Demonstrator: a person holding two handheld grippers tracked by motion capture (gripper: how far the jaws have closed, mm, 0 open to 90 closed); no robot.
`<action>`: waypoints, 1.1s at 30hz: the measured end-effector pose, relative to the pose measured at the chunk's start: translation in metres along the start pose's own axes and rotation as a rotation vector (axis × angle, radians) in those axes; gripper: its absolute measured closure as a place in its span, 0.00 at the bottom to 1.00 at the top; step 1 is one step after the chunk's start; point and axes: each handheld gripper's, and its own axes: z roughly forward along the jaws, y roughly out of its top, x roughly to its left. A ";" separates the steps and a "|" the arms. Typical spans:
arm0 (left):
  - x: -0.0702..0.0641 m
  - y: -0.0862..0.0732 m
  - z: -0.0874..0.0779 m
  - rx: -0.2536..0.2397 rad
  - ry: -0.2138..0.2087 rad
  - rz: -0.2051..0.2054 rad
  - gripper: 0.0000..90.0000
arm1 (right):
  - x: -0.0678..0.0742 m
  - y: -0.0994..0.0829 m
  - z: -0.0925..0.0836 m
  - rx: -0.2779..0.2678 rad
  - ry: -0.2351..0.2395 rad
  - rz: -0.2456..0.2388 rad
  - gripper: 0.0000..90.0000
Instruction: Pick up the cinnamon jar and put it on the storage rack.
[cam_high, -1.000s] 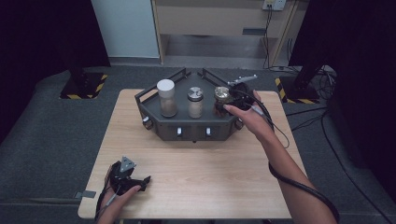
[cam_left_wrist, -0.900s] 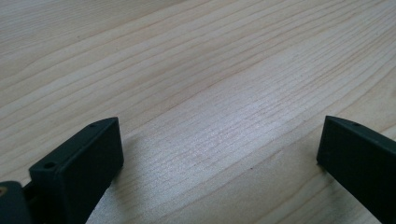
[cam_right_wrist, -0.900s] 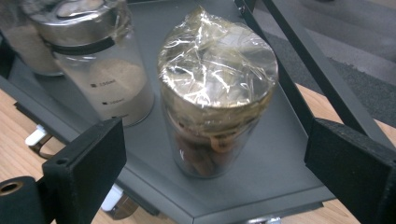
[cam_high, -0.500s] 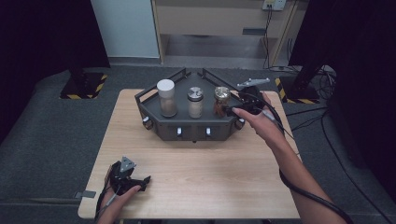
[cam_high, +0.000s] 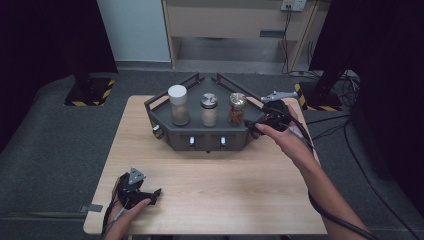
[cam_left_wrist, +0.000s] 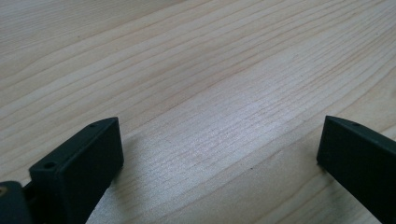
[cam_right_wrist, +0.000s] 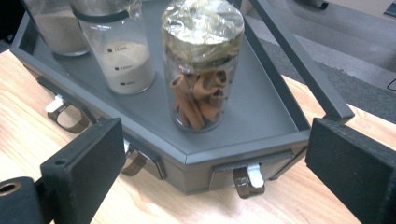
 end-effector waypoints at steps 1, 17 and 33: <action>0.000 0.000 0.000 0.000 0.000 0.000 0.00 | 0.000 -0.001 -0.001 0.001 -0.002 -0.001 0.05; 0.000 0.000 0.000 0.000 0.000 0.000 0.00 | 0.000 -0.015 -0.008 0.001 0.001 -0.002 0.05; 0.000 0.000 0.000 0.000 0.000 0.000 0.00 | 0.005 -0.030 -0.010 0.022 0.006 -0.021 0.06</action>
